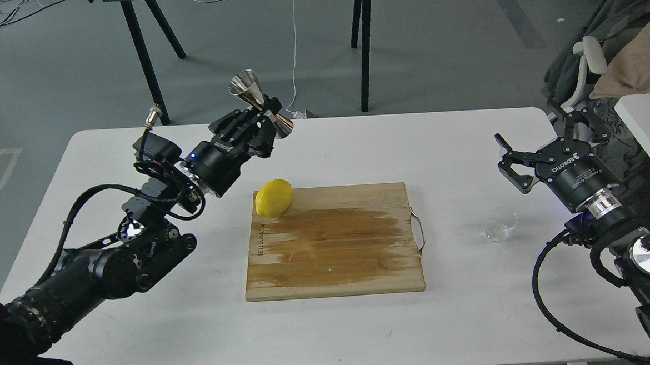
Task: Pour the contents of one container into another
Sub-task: 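Lift the jigger with the left hand and carry it over the cutting board, then lower the jigger onto the board beside the lemon and open the left hand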
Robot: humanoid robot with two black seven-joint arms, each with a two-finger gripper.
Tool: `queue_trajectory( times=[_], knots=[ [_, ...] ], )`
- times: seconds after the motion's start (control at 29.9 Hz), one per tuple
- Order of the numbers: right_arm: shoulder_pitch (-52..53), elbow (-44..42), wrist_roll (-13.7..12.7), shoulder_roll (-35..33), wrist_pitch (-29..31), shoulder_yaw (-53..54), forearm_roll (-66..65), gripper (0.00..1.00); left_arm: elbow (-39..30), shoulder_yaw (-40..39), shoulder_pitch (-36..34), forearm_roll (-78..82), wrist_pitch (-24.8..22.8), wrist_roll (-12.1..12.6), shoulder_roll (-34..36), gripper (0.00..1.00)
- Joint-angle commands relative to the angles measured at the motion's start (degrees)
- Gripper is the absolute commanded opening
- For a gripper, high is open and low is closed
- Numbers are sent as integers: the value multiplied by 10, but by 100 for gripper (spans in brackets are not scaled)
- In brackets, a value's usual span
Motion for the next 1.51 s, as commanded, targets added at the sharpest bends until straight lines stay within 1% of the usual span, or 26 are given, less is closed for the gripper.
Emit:
queue_trajectory(
  times=[0.0,0.07,0.2,0.44,0.64,0.8,0.87,1.0,1.14,1.27,1.34,1.47],
  knots=[
    [3,-1,0,1,0,-2,0,99,5,38,22,19,0,0,-51,9],
    [3,-1,0,1,0,-2,0,99,10,47,34,22,0,0,-72,10],
    [2,-1,0,1,0,-1,0,99,47,65,52,39,0,0,-95,10],
    [2,0,0,1,0,-1,0,99,111,66,65,53,0,0,-95,10],
    [2,0,0,2,0,-1,0,99,140,74,68,53,0,0,-95,10],
    [1,0,0,2,0,-1,0,99,150,74,68,53,0,0,-95,10],
    [0,0,0,2,0,-1,0,99,161,75,69,53,0,0,-95,11],
    [0,1,0,2,0,-1,0,99,163,91,69,52,0,0,-95,13],
    [0,1,0,2,0,-1,0,99,164,91,69,52,0,0,-95,18],
    [0,1,0,2,0,-1,0,99,164,92,72,52,0,0,-95,30],
    [0,1,0,2,0,-1,0,99,164,92,72,52,0,0,-95,33],
    [0,1,0,3,0,-1,0,99,164,92,72,52,0,0,-95,42]
  ],
)
